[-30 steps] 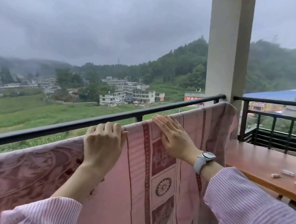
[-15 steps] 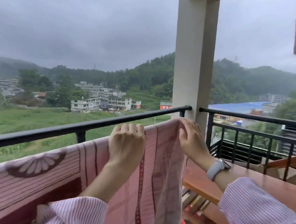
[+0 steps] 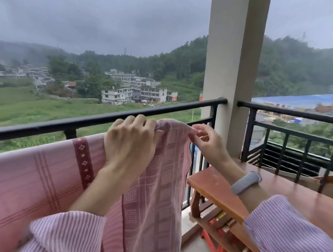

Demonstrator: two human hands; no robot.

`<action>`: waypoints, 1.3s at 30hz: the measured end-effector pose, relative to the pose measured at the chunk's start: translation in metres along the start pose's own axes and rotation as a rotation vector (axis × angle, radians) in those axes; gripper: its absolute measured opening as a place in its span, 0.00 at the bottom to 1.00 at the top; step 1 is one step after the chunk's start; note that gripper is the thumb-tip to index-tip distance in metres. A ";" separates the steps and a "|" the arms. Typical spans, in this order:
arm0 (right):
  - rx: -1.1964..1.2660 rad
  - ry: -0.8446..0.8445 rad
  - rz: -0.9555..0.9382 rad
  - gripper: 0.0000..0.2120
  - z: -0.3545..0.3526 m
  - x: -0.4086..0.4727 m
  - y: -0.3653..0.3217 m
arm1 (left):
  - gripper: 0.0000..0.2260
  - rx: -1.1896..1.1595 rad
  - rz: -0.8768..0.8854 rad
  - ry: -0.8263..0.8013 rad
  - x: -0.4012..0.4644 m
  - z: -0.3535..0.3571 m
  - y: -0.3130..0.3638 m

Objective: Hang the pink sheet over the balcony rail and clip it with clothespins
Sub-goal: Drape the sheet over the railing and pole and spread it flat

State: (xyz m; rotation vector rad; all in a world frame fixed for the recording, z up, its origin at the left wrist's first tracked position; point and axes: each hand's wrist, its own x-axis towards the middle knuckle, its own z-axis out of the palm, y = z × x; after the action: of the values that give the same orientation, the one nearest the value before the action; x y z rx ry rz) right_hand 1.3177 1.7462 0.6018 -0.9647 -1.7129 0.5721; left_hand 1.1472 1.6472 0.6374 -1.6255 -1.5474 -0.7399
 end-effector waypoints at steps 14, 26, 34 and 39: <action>0.414 -0.633 0.000 0.13 -0.020 0.026 0.016 | 0.14 0.016 -0.216 -0.131 -0.001 -0.027 0.015; 0.716 -0.344 0.192 0.08 -0.025 0.048 0.003 | 0.12 0.051 -0.305 -0.074 -0.006 -0.019 0.029; 0.163 -0.266 -0.306 0.10 -0.027 0.066 0.014 | 0.11 0.019 -0.299 -0.056 0.010 -0.007 0.039; 0.148 -0.209 -0.404 0.03 -0.034 0.068 0.014 | 0.13 0.086 -0.282 -0.048 0.004 -0.006 0.033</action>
State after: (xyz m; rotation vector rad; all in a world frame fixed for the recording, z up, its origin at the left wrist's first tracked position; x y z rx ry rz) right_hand 1.3449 1.8076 0.6399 -0.4467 -1.9541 0.5346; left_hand 1.1808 1.6454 0.6401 -1.3876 -1.8414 -0.7746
